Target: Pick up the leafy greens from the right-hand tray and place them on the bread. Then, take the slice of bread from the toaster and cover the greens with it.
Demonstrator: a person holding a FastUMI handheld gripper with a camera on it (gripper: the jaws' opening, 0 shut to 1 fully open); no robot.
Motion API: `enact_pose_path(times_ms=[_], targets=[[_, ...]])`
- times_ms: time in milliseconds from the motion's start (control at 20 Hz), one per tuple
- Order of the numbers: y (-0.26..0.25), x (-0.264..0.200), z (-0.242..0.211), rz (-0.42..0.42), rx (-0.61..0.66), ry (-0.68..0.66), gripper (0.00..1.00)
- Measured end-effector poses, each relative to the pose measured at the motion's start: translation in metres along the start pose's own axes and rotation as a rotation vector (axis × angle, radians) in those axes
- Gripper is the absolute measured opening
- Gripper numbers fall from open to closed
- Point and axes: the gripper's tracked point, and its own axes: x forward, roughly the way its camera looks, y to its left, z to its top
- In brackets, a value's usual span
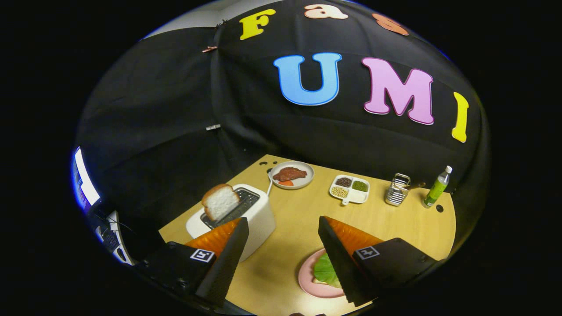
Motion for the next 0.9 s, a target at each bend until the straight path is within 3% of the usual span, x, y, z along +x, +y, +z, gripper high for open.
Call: enact_pose_path(times_ms=[200,350,600,900], targets=[[0.049,0.009,0.017,0.067,-0.156,-0.041,1.00],[0.094,0.024,0.013,0.136,-0.174,-0.022,0.99],[0.135,0.064,0.001,0.181,-0.205,0.021,0.98],[0.155,0.117,-0.024,0.127,-0.184,0.099,0.99]])
